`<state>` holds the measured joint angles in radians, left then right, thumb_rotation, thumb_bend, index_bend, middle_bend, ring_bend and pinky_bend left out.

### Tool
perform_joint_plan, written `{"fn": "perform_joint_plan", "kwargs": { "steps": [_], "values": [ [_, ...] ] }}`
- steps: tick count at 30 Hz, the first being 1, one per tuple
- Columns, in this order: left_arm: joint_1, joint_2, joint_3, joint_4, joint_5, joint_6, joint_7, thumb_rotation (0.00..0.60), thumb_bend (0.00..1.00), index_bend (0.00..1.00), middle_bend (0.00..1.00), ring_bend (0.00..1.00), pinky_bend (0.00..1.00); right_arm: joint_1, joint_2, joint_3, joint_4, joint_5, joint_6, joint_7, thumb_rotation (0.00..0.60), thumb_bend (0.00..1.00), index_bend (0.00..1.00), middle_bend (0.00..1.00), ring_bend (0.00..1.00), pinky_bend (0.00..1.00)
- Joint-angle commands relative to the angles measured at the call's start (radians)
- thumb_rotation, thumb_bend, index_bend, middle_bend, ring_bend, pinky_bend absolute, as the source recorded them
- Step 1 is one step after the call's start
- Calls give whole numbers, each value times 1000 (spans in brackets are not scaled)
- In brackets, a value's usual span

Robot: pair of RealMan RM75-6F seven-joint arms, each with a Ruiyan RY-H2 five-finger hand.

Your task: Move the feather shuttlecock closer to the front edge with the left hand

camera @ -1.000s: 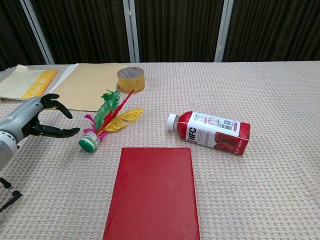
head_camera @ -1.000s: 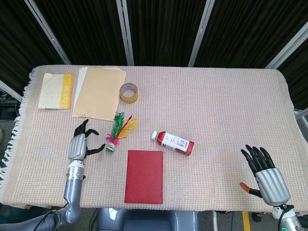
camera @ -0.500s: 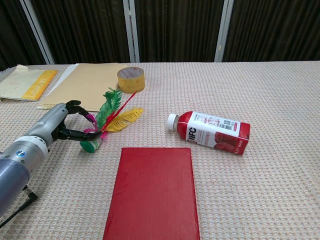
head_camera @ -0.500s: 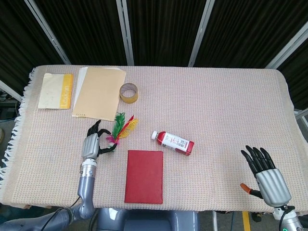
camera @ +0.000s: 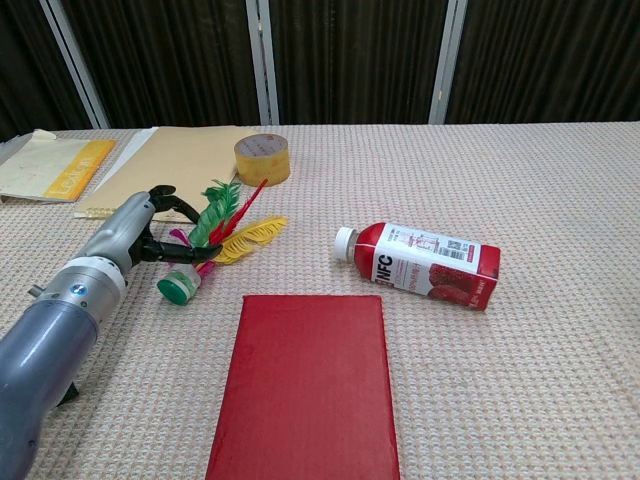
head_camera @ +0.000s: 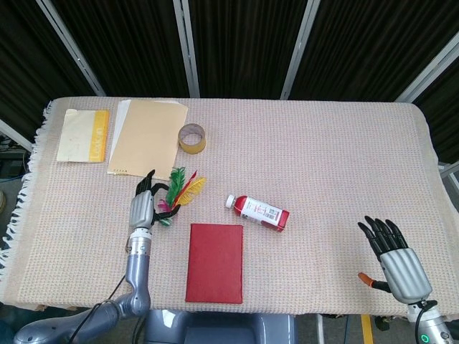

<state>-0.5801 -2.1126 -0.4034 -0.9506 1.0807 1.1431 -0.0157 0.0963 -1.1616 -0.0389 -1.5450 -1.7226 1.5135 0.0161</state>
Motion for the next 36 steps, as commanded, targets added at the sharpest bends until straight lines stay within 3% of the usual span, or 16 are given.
{"fn": "perform_joint_plan", "kwargs": {
  "steps": [1,5,13,22,29,36],
  "values": [
    [-30,-22,-19,53,-13,-39,-19,517,172,372,0,0,0,4,1,2,-2,6,-8,-1,600,3,0,0,0,0],
    [-71,-66,-32,130,-17,-76,-50,517,174,374,0,0,0,6,2,0,-5,8,-15,-6,600,5,0,0,0,0],
    [-124,-136,-40,198,26,-44,-112,520,184,460,0,0,0,9,8,-10,-15,2,-27,-13,600,7,0,0,0,0],
    [-131,-154,-33,223,72,12,-177,525,357,652,0,0,0,13,12,-11,-12,6,-31,-3,600,10,0,0,0,0],
    [-77,-98,24,102,142,87,-226,523,346,676,0,0,0,15,8,-13,-12,5,-37,-10,600,12,0,0,0,0],
    [24,56,116,-185,216,158,-223,523,335,674,0,0,0,7,4,-18,-15,-9,-18,-22,600,19,0,0,0,0]
  ]
}}
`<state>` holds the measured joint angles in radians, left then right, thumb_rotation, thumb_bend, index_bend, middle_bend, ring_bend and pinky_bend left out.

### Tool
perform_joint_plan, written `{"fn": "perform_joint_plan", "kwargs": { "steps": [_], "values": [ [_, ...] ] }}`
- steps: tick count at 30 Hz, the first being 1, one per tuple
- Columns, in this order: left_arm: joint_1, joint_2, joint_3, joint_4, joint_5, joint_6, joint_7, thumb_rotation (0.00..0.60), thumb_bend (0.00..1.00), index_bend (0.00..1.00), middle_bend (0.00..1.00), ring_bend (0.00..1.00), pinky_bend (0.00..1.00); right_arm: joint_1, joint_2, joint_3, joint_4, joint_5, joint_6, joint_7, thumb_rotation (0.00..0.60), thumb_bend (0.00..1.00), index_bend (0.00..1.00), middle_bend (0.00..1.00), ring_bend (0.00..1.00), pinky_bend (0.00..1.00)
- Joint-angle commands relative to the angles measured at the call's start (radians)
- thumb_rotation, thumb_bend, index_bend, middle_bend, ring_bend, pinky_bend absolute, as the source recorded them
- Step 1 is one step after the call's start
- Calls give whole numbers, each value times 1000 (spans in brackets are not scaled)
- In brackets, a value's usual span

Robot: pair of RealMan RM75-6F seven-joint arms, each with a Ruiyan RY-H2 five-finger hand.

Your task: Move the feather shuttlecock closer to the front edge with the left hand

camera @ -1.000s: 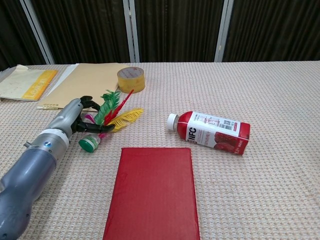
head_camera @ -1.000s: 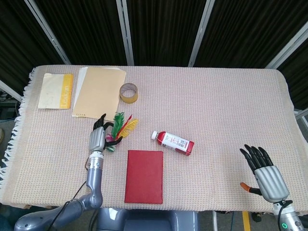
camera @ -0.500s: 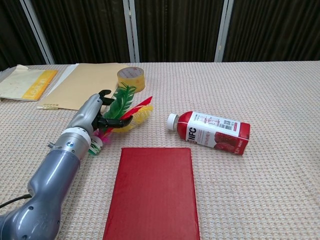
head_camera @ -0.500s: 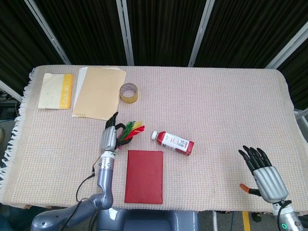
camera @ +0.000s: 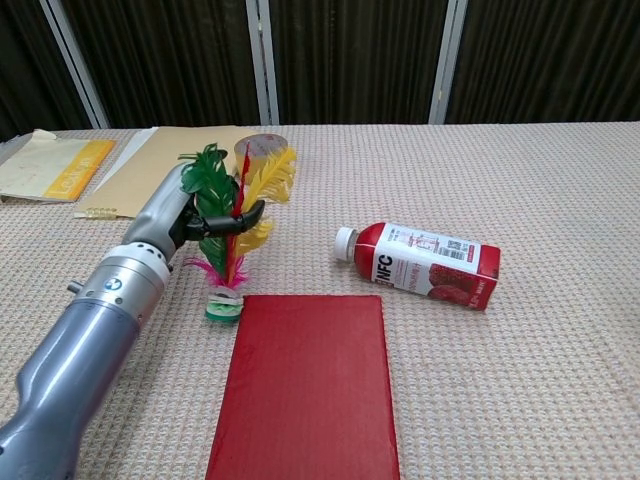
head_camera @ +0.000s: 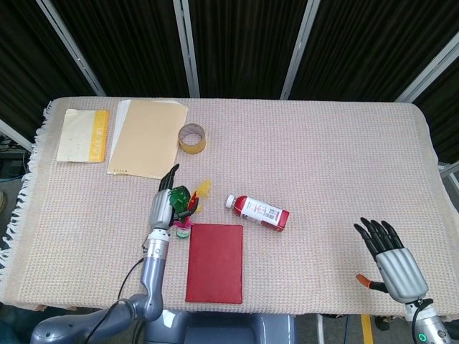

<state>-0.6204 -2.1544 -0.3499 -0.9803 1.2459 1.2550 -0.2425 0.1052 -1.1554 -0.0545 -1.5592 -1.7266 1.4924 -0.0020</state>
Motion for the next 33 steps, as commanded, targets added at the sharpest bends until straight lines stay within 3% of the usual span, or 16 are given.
{"fn": "perform_joint_plan", "kwargs": {
  "steps": [1,7,17,27,33],
  "values": [
    [74,118,73,-190,58,49,8,523,337,672,0,0,0,-2,-2,-4,-1,-8,4,-6,600,20,0,0,0,0],
    [120,223,133,-364,101,65,38,524,328,653,0,0,0,-4,-3,-7,-6,-12,7,-18,600,22,0,0,0,0],
    [192,330,216,-511,178,126,28,524,326,647,0,0,0,-10,-8,-11,-5,-20,16,-32,600,24,0,0,0,0],
    [257,421,382,-533,299,140,-16,520,327,628,0,0,0,-27,-9,-7,-3,-27,51,-40,600,27,0,0,0,0],
    [284,472,423,-556,347,164,-41,521,327,612,0,0,0,-28,-9,-9,-10,-23,44,-50,600,27,0,0,0,0]
  ]
}}
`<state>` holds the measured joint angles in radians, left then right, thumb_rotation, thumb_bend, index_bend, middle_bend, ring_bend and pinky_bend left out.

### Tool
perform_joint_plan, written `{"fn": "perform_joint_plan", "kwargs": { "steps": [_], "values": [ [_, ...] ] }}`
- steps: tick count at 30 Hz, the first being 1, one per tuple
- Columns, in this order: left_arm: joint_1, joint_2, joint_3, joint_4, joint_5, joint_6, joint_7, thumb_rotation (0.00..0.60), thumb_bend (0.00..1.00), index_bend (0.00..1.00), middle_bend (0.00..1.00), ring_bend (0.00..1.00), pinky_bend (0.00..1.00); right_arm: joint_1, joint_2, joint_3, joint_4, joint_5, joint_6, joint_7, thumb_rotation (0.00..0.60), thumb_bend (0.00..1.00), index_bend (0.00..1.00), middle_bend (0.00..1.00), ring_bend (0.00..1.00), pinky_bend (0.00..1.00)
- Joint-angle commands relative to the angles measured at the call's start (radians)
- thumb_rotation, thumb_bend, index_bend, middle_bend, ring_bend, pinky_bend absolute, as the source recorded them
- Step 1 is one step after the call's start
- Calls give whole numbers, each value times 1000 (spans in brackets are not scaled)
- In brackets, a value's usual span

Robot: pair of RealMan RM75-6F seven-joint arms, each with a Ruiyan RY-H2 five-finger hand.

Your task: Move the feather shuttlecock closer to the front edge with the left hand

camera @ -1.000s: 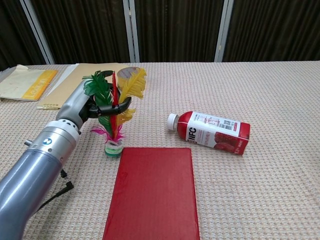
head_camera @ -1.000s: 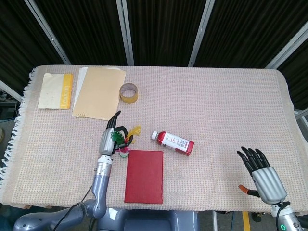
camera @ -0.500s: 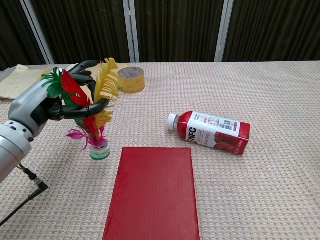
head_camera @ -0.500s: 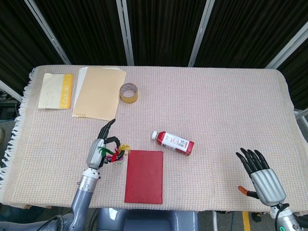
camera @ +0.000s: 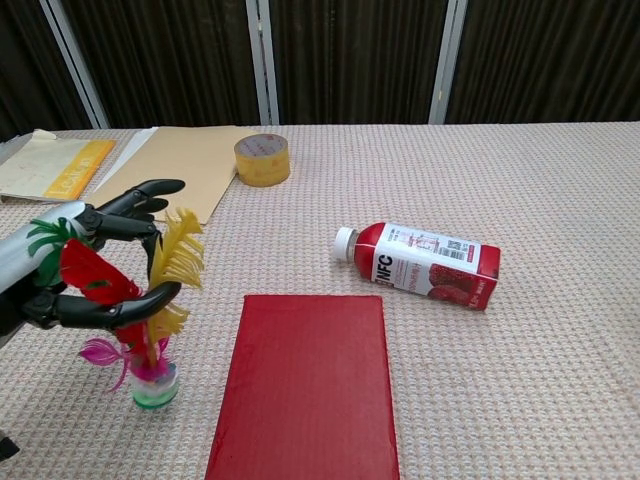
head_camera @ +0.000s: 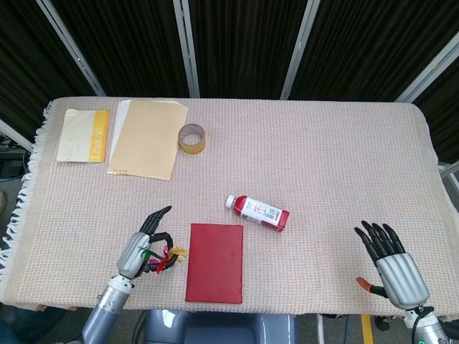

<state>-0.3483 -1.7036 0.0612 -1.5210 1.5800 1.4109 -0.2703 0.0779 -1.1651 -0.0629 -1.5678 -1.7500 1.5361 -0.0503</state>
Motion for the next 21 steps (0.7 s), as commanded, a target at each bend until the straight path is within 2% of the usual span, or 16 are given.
{"fn": "perform_joint_plan", "kwargs": {
  "steps": [1,8,17,19,21],
  "values": [
    [15,31,18,-23,17,9,-18,521,327,603,0,0,0,-2,1,-1,-2,-1,2,-3,600,27,0,0,0,0],
    [39,103,61,-41,50,13,-38,521,318,555,0,0,0,1,14,-13,-3,-16,-3,26,600,41,0,0,0,0],
    [61,146,76,-75,61,9,-63,522,260,512,0,0,0,8,19,-15,-4,-5,-29,33,600,46,0,0,0,0],
    [68,157,76,-88,69,23,-75,518,236,450,0,0,0,10,20,-13,-5,1,-33,33,600,51,0,0,0,0],
    [76,166,73,-100,80,46,-96,518,206,330,0,0,0,9,20,-13,-6,2,-34,30,600,58,0,0,0,0]
  ]
}}
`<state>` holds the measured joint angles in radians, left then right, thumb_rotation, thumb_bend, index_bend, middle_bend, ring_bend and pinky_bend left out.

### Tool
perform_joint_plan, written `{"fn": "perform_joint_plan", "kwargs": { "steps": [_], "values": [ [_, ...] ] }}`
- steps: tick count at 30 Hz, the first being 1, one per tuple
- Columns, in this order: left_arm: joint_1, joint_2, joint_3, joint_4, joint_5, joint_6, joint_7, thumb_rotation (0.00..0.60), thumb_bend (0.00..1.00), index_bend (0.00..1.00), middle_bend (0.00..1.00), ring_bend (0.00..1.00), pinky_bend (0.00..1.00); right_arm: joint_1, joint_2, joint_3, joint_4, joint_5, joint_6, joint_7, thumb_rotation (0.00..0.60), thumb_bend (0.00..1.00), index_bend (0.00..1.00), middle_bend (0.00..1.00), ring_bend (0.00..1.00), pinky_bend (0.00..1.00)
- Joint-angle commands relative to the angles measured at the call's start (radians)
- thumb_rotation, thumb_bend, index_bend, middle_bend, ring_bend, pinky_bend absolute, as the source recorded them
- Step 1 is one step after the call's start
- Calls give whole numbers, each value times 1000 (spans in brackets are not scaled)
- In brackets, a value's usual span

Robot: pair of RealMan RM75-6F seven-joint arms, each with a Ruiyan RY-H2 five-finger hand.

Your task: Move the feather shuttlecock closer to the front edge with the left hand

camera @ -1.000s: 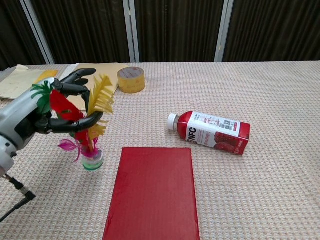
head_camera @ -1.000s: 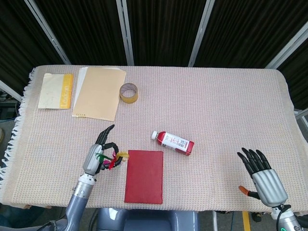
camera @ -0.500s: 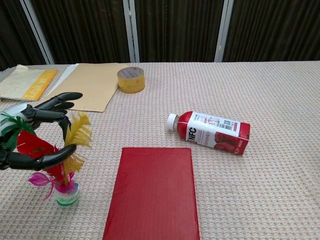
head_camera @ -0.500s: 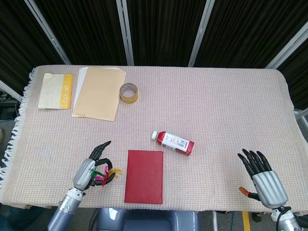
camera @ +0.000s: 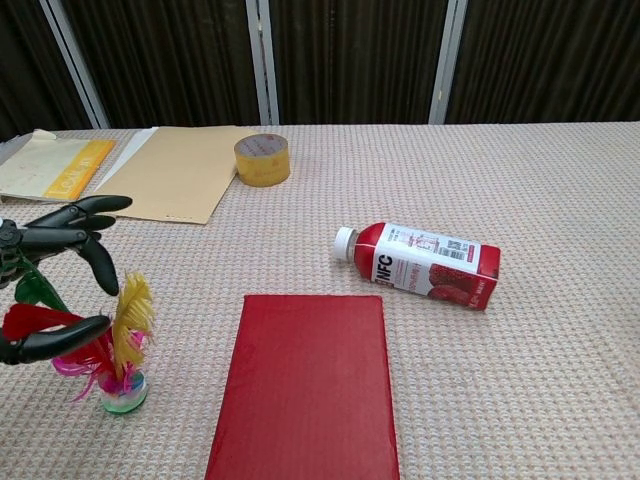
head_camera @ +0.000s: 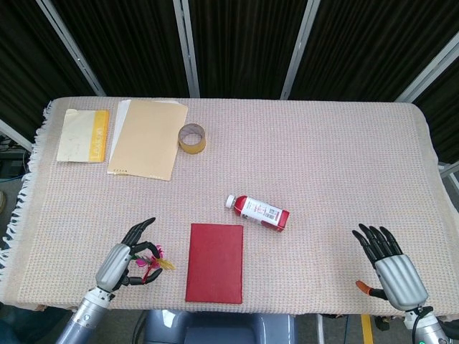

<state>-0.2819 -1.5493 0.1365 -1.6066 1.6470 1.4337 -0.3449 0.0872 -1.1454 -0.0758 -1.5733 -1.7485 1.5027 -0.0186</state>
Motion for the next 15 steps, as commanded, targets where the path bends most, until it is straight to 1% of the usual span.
{"fn": "perform_joint_plan", "kwargs": {
  "steps": [1,2,3,5,8,10,12,13,15],
  "values": [
    [14,18,-6,-21,20,39,-35,518,181,227,0,0,0,-1,0,-1,-1,-1,0,-3,600,59,0,0,0,0],
    [18,25,-9,-29,29,54,-47,513,157,130,0,0,0,-2,0,-2,-1,-3,1,-4,600,59,0,0,0,0],
    [22,34,-14,-38,38,71,-57,505,137,59,0,0,0,-2,-1,-3,-1,-4,1,-6,600,59,0,0,0,0],
    [27,57,-24,-60,60,105,-68,487,114,9,0,0,0,-3,-2,-4,0,-5,1,-7,600,59,0,0,0,0],
    [26,129,-39,-118,90,140,-55,466,100,0,0,0,0,-3,-2,-3,-2,-3,0,-8,600,59,0,0,0,0],
    [26,185,-50,-154,97,152,-20,461,102,0,0,0,0,-4,0,-3,-3,-2,2,-8,600,59,0,0,0,0],
    [27,250,-59,-184,86,147,45,461,111,1,0,0,0,-6,1,0,-2,3,6,-9,600,59,0,0,0,0],
    [32,295,-65,-199,67,142,107,461,118,8,0,0,0,-8,4,2,-1,11,6,-12,600,59,0,0,0,0],
    [47,344,-84,-203,28,147,217,462,123,35,0,0,0,-11,5,10,0,26,7,-16,600,59,0,0,0,0]
  ]
}}
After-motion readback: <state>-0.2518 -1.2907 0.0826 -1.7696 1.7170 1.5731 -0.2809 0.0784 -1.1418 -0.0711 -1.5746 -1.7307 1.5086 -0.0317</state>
